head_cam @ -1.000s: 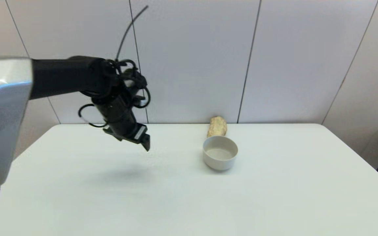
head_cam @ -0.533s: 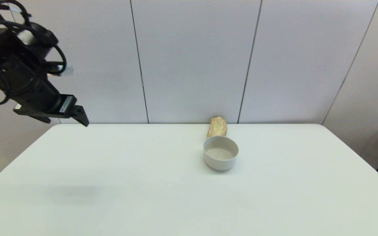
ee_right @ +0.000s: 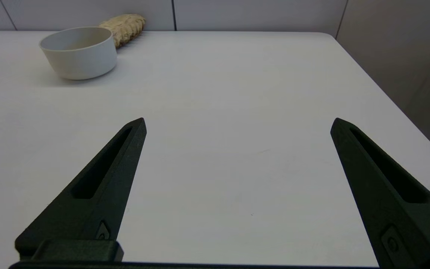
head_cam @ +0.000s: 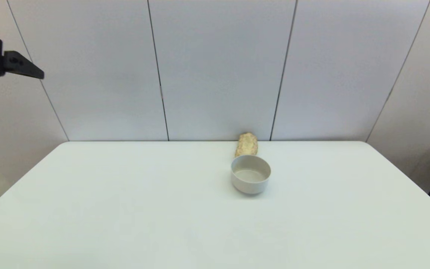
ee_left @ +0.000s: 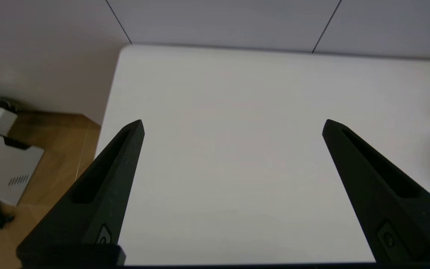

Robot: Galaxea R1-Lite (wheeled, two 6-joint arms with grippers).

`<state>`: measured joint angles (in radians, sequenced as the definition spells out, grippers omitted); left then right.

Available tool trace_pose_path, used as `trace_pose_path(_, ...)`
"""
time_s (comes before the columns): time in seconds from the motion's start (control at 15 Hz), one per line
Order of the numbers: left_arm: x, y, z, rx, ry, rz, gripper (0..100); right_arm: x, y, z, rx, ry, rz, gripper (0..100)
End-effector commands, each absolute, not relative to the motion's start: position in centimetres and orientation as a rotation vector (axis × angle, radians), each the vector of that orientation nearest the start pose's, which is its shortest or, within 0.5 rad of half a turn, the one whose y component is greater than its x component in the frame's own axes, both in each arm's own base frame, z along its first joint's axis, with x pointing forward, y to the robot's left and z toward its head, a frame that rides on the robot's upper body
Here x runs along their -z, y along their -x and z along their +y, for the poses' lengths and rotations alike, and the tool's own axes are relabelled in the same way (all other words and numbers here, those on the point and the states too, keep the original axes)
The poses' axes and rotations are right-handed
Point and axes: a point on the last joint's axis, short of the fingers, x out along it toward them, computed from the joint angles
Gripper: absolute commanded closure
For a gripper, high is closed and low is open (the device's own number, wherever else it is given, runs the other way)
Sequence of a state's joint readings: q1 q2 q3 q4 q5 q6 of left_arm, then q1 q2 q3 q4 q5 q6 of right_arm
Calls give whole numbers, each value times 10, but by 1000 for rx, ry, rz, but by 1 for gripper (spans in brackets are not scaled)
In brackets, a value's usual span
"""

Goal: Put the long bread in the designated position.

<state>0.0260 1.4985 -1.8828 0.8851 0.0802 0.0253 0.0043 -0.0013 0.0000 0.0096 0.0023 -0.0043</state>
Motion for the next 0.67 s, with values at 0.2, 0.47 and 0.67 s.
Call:
trace_pose_path(0.2,-368,-57,3,-102,-94,12,0,-75,23,0,-6,5,9,0)
trace_pose_path(0.47,-296,-12,2,-101,-85,-100,0,-75,23,0,-6,5,9,0)
trace_pose_path(0.67,-252,10,0,-52,-66,-86,0,-75,23,0,-6,5,9,0)
